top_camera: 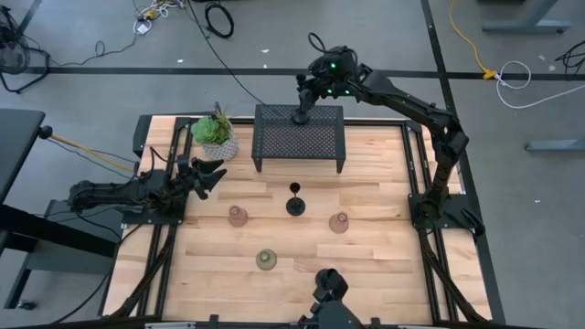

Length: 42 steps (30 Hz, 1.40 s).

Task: Pick & Place candle stick holders
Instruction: Put the bottom right black candle holder on the shelf, then put the top black candle holder on the shelf aligned with the other black candle holder

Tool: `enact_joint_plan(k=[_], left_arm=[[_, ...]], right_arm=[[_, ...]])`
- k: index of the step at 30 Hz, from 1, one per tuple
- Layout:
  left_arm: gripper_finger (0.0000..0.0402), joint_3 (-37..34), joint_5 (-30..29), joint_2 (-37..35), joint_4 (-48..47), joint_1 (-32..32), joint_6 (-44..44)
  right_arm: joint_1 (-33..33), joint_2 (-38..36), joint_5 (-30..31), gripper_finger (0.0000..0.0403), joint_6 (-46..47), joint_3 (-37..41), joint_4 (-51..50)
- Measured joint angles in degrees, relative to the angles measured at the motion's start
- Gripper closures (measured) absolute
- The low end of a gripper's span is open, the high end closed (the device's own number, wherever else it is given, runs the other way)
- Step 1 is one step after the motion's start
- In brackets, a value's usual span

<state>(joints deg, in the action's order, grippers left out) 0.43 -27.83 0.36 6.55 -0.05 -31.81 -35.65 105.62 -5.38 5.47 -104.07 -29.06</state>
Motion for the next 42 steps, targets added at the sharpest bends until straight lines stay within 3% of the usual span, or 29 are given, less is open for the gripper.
enact_joint_plan(k=[13,19,26,42], left_arm=[[0.0103,0.0,0.02,0.0,0.0,-0.01,-0.04],[0.0103,0.0,0.02,0.0,0.02,0.0,-0.02],[0.0103,0.0,0.02,0.0,0.04,-0.01,-0.01],[0.0103,0.0,1.69,0.0,0.89,-0.02,-1.09]], right_arm=[[0.41,0.0,0.83,0.0255,-0.54,-0.02,3.23],[0.41,-1.54,6.37,0.0235,-1.97,-0.02,0.66],[0.58,-3.98,3.37,0.02,-2.91,-0.11,1.06],[0.78,-8.64,6.64,0.0154,-4.0,-0.11,-1.66]])
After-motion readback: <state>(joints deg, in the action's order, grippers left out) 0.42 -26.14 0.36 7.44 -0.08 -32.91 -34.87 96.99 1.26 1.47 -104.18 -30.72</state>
